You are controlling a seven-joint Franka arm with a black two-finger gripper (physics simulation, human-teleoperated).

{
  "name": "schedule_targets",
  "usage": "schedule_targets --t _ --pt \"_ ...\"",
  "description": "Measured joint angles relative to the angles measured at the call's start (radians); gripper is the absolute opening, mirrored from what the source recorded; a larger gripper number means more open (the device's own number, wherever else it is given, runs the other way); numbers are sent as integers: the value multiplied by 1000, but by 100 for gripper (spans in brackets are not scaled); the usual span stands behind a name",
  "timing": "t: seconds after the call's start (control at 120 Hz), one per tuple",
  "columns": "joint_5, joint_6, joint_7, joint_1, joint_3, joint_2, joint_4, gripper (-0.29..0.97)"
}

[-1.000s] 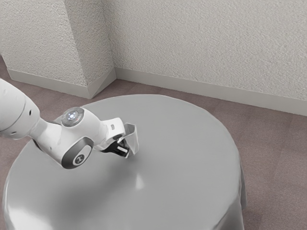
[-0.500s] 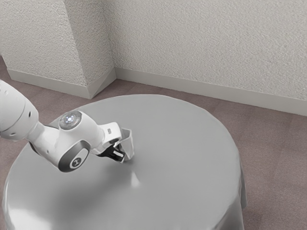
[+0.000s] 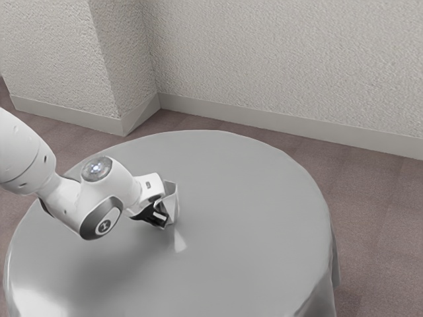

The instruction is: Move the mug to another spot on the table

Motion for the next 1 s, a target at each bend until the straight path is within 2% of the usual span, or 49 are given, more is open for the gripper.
schedule_targets --t 0.158,0.267,0.425,0.633,0.817,1.0 --pt "4 -2 -6 1 0 -5 -2 33" --pt "5 -6 -9 5 0 -22 -6 46" --pt "6 -54 -12 7 0 -92 -22 56" --pt "7 -186 -17 6 -2 -216 -42 62" --pt "-3 -382 -22 0 -7 -345 13 64" --pt "-64 -743 -14 -43 -2 -337 367 65"
